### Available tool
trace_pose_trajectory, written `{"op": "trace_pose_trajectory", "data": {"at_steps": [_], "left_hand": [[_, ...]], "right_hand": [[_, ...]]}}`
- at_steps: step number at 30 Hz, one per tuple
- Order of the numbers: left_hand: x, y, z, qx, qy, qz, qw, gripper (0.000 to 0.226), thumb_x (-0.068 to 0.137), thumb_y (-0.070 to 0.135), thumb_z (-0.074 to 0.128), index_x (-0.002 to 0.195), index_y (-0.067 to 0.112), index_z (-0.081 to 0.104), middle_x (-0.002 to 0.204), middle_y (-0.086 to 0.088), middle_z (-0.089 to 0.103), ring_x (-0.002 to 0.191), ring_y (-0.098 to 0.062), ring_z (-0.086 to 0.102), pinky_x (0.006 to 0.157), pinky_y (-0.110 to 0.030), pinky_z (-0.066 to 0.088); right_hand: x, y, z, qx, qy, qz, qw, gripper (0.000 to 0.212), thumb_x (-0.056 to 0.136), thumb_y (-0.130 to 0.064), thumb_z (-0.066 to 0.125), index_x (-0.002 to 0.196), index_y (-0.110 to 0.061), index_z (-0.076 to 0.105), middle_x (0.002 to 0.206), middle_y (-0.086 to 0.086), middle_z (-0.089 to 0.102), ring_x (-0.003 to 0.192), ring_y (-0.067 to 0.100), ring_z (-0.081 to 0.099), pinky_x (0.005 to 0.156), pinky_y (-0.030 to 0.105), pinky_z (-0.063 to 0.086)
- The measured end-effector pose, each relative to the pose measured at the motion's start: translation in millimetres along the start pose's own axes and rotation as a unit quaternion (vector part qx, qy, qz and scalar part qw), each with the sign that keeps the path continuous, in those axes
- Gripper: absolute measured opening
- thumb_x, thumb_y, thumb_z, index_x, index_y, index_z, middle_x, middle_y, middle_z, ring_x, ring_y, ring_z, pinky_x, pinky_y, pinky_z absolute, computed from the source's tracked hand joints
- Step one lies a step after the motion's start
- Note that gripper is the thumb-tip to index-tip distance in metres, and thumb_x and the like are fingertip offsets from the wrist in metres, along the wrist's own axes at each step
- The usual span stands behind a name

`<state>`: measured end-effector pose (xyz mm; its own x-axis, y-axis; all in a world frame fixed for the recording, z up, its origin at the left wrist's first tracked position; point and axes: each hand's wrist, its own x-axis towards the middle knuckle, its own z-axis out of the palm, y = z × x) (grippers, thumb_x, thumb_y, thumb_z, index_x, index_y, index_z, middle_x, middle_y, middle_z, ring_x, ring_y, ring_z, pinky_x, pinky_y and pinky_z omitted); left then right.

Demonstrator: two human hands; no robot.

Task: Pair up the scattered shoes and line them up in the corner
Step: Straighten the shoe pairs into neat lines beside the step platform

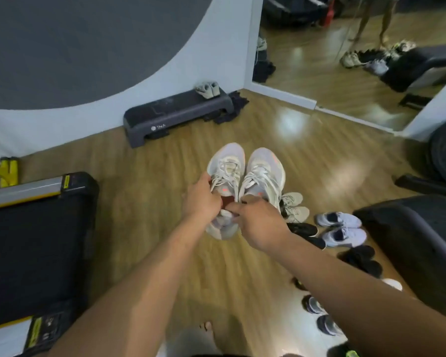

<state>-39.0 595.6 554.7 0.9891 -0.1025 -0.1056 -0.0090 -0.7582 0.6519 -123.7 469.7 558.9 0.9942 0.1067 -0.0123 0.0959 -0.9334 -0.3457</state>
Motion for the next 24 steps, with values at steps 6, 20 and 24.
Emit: {"op": "trace_pose_trajectory", "data": {"at_steps": [6,20,24], "left_hand": [[90.3,-17.1,-34.0,0.006,-0.135,0.098,0.986,0.051,0.086,0.027,0.054,0.136,0.031,0.048,0.134,-0.001,0.057,0.120,-0.024,0.056,0.094,-0.027,0.043],[359.3,3.6,-22.1,0.067,-0.073,0.074,0.992,0.037,0.073,0.010,0.071,0.110,0.013,0.071,0.123,-0.006,0.060,0.118,-0.013,0.051,0.085,0.006,0.025],[428.9,19.6,-15.6,0.047,-0.029,0.022,0.998,0.022,0.075,0.016,0.057,0.085,0.005,0.072,0.100,-0.006,0.066,0.104,-0.019,0.059,0.076,-0.003,0.031]], "right_hand": [[119.9,6.4,1.8,-0.012,-0.025,0.015,1.000,0.025,0.089,-0.014,0.056,0.112,-0.024,0.063,0.104,0.007,0.065,0.097,0.029,0.063,0.076,0.034,0.048],[429.5,94.1,-12.9,0.060,-0.156,-0.061,0.984,0.024,0.086,-0.010,0.059,0.106,-0.020,0.069,0.101,0.006,0.070,0.097,0.025,0.063,0.088,0.035,0.049],[501.7,124.2,-23.2,0.011,-0.156,-0.111,0.981,0.048,0.079,-0.012,0.065,0.124,-0.027,0.057,0.111,0.006,0.065,0.103,0.029,0.060,0.089,0.038,0.050]]}}
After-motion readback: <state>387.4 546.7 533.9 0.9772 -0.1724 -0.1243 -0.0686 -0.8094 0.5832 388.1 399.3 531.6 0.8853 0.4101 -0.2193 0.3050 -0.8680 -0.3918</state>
